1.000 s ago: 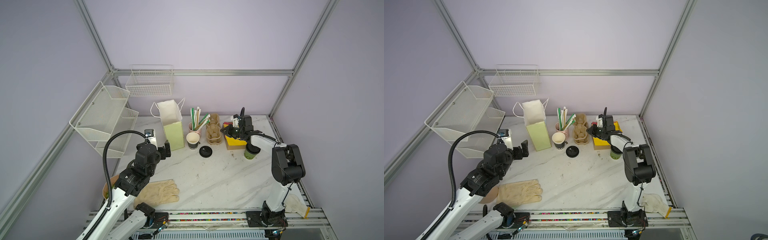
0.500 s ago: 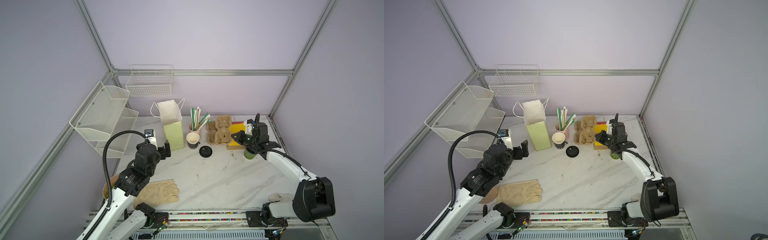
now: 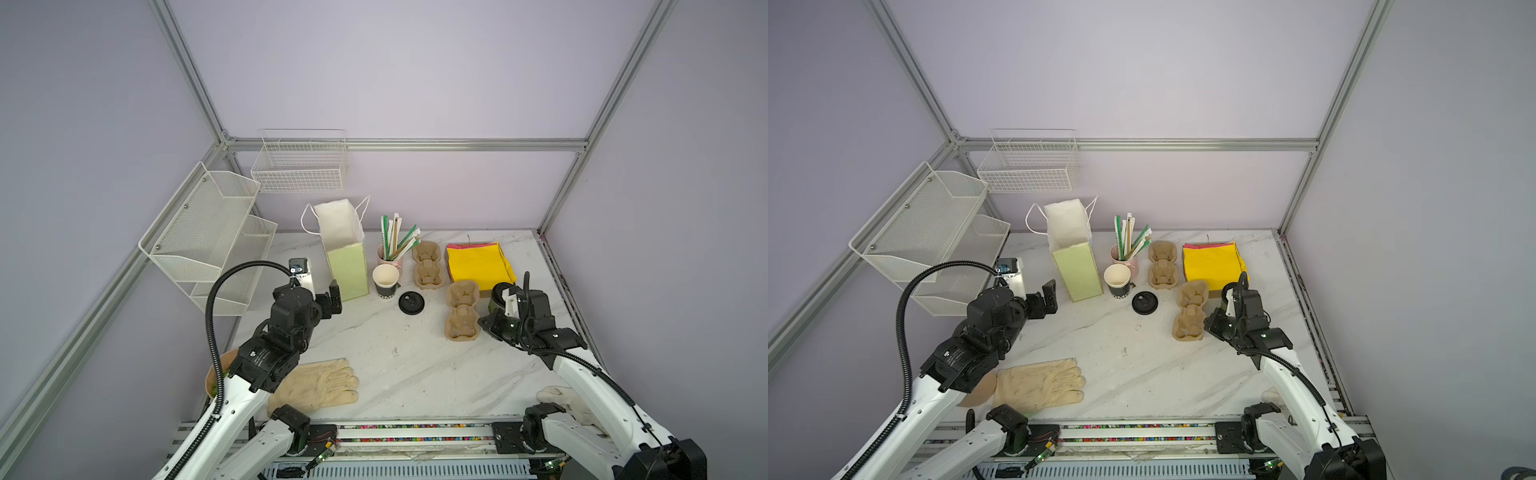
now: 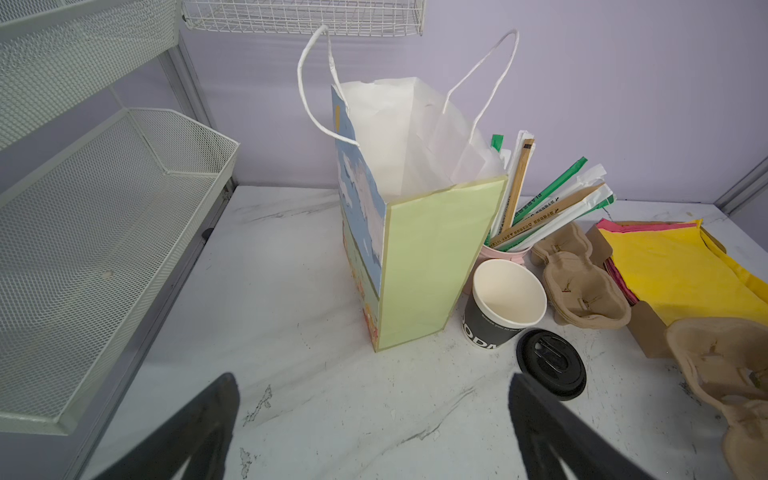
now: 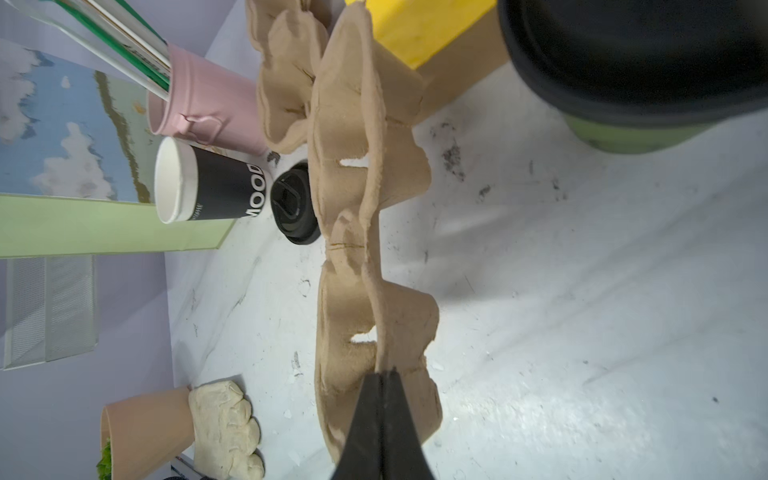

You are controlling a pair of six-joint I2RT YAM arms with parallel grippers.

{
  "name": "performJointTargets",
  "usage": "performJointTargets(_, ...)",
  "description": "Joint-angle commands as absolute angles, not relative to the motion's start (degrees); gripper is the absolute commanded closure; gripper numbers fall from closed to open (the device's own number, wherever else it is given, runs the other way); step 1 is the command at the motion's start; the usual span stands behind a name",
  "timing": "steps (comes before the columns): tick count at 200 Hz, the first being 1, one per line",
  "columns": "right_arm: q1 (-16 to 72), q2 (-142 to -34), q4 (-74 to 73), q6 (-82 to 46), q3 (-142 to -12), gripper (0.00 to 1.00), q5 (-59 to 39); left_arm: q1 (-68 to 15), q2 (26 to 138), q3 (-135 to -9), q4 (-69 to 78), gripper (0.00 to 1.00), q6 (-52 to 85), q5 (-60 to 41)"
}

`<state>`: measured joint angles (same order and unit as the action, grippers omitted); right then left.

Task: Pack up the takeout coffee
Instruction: 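Carry the carrier nearer the robot and lower it onto the table, then open the right gripper and raise it above the placed carrier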

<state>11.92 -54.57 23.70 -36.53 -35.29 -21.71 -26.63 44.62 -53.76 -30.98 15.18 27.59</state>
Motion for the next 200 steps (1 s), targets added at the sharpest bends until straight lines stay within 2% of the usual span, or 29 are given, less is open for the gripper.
performJointTargets(1, 12.0, -53.9, 25.0, -38.7, -32.3, 1.0, -20.2, -26.5, 44.4, -52.2, -29.8, 0.0, 14.0, 27.8)
performJointTargets(50, 12.0, -56.9, 24.1, -38.8, -29.0, 1.0, -18.4, -26.5, 44.4, -52.0, -29.9, 0.0, 14.0, 27.9)
performJointTargets(94, 12.0, -55.2, 29.1, -38.4, -33.6, 1.0, -11.4, -26.5, 45.0, -52.1, -29.9, 0.0, 14.0, 27.5)
performJointTargets(100, 12.0, -55.4, 29.7, -38.6, -34.2, 0.96, -10.4, -26.5, 45.0, -52.2, -29.9, 0.0, 14.0, 27.5)
performJointTargets(108, 12.0, -55.8, 30.4, -38.6, -35.2, 0.82, -9.0, -26.5, 45.0, -52.1, -29.9, 0.0, 14.0, 27.6)
performJointTargets(129, 12.0, -57.1, 31.5, -37.4, -37.5, 0.59, -7.8, -26.5, 45.0, -52.1, -29.9, 0.0, 14.0, 27.7)
performJointTargets(173, 12.1, -57.6, 33.7, -34.3, -43.9, 0.49, -7.4, -26.5, 45.3, -52.1, -29.9, 0.0, 13.9, 27.7)
performJointTargets(200, 12.7, -57.9, 30.7, -33.6, -45.6, 0.36, -13.2, -26.5, 45.5, -52.2, -30.0, 0.0, 14.4, 27.9)
